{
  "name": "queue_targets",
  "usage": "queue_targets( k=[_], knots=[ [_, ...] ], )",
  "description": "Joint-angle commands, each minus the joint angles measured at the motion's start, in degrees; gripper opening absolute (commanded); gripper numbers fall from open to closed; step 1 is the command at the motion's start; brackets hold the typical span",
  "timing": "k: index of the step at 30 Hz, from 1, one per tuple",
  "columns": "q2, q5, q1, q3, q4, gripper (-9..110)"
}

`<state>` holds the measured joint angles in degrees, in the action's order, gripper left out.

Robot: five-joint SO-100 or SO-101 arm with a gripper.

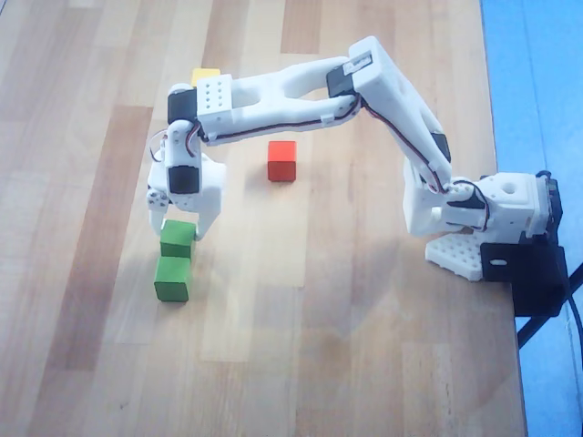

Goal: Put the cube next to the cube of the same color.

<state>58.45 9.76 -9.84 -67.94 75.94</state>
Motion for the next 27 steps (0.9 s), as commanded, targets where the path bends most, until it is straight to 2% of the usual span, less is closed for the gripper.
queue_targets(
  k=[1,10,20,27],
  knots=[
    [1.8,-0.4,-0.4,3.6,-0.7,0],
    [-0.5,-0.4,-0.5,2.8,-0.8,2],
    [-0.8,-2.6,-1.6,3.0,-1.0,31],
    [7.9,-7.6,-1.0,3.0,-1.3,33]
  ],
)
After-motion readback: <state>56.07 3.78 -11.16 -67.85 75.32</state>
